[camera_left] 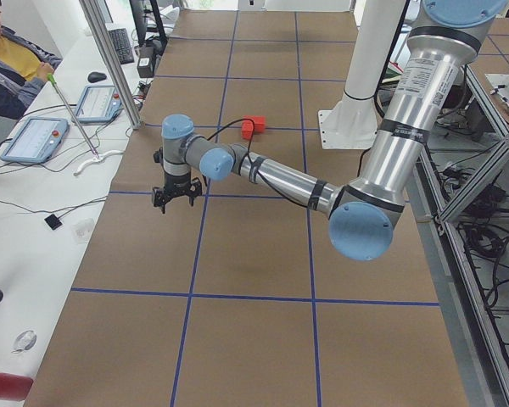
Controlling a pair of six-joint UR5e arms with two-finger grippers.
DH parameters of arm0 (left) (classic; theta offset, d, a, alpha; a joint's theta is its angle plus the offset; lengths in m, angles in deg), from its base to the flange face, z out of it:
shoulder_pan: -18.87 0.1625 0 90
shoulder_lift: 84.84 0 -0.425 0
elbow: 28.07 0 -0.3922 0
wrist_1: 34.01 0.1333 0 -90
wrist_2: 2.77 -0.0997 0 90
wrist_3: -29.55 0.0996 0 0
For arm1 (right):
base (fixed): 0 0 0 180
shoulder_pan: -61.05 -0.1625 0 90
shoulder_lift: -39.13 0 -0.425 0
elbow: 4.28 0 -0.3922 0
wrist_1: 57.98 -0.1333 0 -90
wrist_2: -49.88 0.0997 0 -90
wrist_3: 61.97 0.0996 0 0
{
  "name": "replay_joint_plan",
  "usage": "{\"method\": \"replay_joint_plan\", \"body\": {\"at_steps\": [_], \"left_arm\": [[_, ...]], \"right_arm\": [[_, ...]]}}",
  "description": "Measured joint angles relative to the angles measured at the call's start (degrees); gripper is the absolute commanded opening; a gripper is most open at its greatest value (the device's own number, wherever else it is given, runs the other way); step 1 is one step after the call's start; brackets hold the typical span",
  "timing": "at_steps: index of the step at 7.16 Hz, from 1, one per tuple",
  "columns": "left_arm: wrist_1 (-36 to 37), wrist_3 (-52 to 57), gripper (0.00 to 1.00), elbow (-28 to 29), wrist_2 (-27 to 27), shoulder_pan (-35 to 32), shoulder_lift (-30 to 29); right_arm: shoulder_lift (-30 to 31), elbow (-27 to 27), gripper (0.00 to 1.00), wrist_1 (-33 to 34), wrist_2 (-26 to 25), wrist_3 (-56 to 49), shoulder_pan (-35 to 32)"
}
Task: Form red blocks into L shape at center
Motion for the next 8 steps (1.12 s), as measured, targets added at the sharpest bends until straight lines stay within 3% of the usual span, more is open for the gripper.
{"method": "replay_joint_plan", "body": {"at_steps": [3, 8], "left_arm": [[0.7, -5.0, 1.0, 6.7, 1.9, -10.7, 5.6], [10.6, -16.3, 1.0, 2.0, 11.4, -12.5, 6.6]], "right_arm": [[0.2, 0.1, 1.0, 0.0, -0.1, -0.2, 0.0], [0.2, 0.1, 1.0, 0.0, -0.1, -0.2, 0.0]]}}
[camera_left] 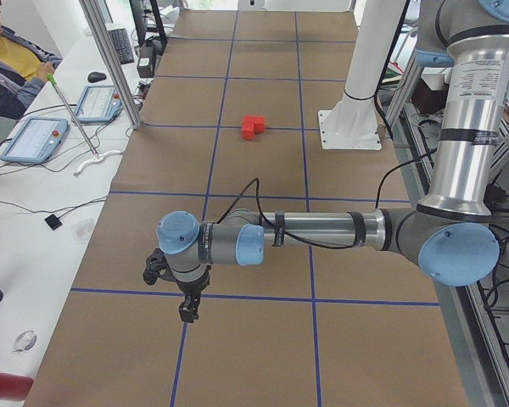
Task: Form red blocks into L shape at center
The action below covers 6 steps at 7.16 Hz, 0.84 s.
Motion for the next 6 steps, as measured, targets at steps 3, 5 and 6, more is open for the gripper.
{"method": "replay_joint_plan", "body": {"at_steps": [3, 5, 6], "left_arm": [[0.4, 0.0, 1.0, -1.8, 1.6, 0.0, 0.5], [-1.2, -0.1, 1.0, -1.9, 1.1, 0.1, 0.8], [-1.4, -0.1, 1.0, -2.0, -0.1, 0.1, 1.0]], "right_arm": [[0.2, 0.0, 1.0, 0.0, -0.1, 0.0, 0.0], [0.3, 0.0, 1.0, 0.0, -0.1, 0.0, 0.0], [0.4, 0.0, 1.0, 0.0, -0.1, 0.0, 0.0]]}}
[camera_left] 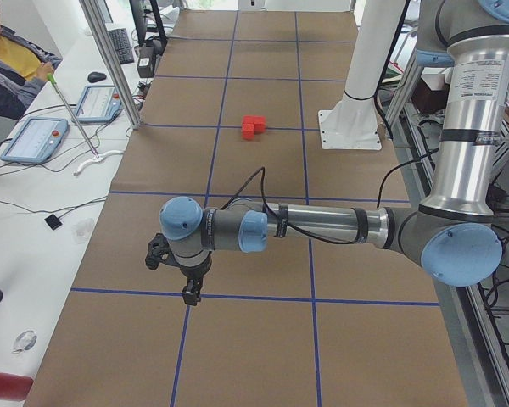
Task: Form red blocks into L shape at center
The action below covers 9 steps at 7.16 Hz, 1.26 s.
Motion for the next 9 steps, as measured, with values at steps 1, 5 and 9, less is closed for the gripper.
{"method": "replay_joint_plan", "body": {"at_steps": [1, 5, 9], "left_arm": [[-0.1, 0.0, 1.0, -0.1, -1.1, 0.0, 0.2], [-0.5, 0.1, 1.0, -0.3, -1.8, 0.0, 0.4], [-0.6, 0.1, 1.0, -0.3, -1.8, 0.0, 0.5]], "right_arm": [[0.0, 0.0, 1.0, 0.0, 0.0, 0.0, 0.0], [0.1, 0.0, 1.0, 0.0, 0.0, 0.2, 0.0], [0.2, 0.1, 1.0, 0.0, 0.0, 0.2, 0.0]]}}
